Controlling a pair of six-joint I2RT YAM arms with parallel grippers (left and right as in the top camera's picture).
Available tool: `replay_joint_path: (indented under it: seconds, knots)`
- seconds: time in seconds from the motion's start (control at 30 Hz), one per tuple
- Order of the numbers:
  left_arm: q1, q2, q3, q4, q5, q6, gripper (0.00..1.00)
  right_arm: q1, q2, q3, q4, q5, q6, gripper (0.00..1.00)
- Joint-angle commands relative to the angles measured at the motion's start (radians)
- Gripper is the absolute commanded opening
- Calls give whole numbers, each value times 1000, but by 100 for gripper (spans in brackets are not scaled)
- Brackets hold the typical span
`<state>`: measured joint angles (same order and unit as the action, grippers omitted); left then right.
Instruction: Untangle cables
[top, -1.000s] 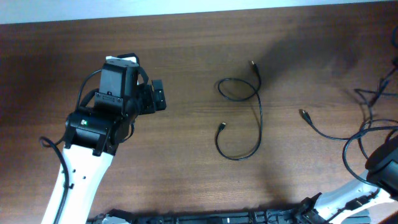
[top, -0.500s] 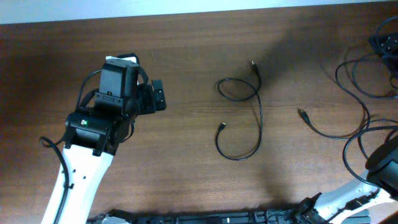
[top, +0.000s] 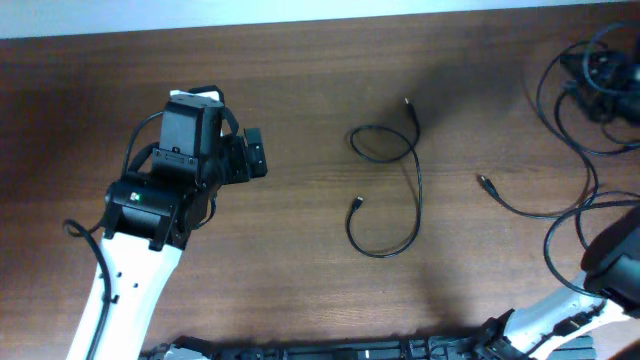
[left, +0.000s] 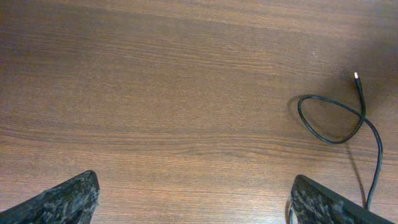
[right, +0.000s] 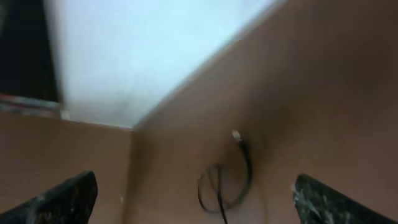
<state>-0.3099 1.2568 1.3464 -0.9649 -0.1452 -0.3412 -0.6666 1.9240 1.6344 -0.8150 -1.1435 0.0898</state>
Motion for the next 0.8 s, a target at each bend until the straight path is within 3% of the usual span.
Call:
replay_joint_path:
  seconds: [0.0,0.07,0.27,0.47,0.77]
  knots:
    - [5,-6,3,1,7,-2,99,97,0,7,-113,319,-123,99]
    - [5,-6,3,1,7,-2,99,165,0,7,-167,422,-185,99]
    - [5,-6,3,1,7,-2,99,352,0,2,-229,430,-380,99]
    - [5,-6,3,1,8,-2,99,519,2,-22,-232,592,-390,99]
    - [5,-6,3,1,8,-2,99,682,3,-162,-89,606,-400,98]
